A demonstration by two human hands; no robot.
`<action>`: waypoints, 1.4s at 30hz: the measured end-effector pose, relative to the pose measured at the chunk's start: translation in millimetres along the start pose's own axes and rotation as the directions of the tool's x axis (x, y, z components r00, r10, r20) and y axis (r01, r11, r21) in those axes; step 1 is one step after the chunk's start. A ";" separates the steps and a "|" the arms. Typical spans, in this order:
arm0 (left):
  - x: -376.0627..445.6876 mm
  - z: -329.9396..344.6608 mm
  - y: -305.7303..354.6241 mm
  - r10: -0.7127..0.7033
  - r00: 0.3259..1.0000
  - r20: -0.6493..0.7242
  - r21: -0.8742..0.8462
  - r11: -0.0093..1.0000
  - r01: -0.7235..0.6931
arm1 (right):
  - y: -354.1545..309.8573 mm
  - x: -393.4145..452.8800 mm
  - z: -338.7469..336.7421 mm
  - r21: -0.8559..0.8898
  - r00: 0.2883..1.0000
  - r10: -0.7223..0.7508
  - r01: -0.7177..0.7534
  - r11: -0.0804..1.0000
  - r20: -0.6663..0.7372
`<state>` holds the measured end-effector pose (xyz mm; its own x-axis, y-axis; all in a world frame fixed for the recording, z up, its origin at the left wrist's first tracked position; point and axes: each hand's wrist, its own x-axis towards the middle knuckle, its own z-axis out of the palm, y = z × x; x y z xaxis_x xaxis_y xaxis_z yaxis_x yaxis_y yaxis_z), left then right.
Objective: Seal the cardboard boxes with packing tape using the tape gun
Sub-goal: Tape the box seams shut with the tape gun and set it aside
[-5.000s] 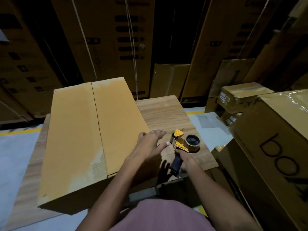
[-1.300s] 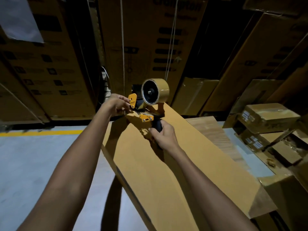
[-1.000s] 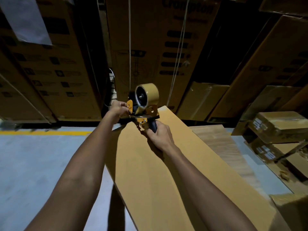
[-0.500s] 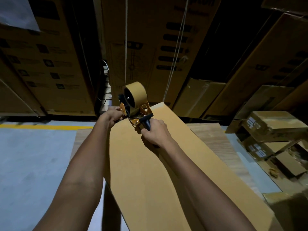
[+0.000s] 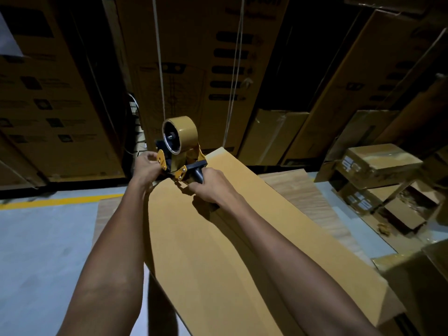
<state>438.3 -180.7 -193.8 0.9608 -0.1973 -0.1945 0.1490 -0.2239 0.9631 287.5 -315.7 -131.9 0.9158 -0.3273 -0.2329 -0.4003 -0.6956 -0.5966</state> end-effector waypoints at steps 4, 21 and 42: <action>1.1 -1.8 -0.1 -0.019 0.998 0.054 0.064 0.998 0.015 | 3.2 -2.1 2.6 0.012 1.000 -0.005 0.006 1.000 -0.013; -4.0 -3.8 3.8 -0.172 0.933 0.317 0.367 0.929 0.047 | 33.1 3.9 12.4 0.039 0.998 0.000 0.003 0.999 -0.063; -30.7 -18.0 2.8 -0.091 0.928 0.362 0.364 0.930 -0.051 | 44.4 6.2 25.8 0.036 0.995 -0.034 0.038 0.999 -0.091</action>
<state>413.4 -158.1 -181.7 0.7934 -0.5079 -0.3355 0.0049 -0.5458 0.8379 276.2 -332.1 -179.6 0.9222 -0.3602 -0.1411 -0.3639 -0.6843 -0.6319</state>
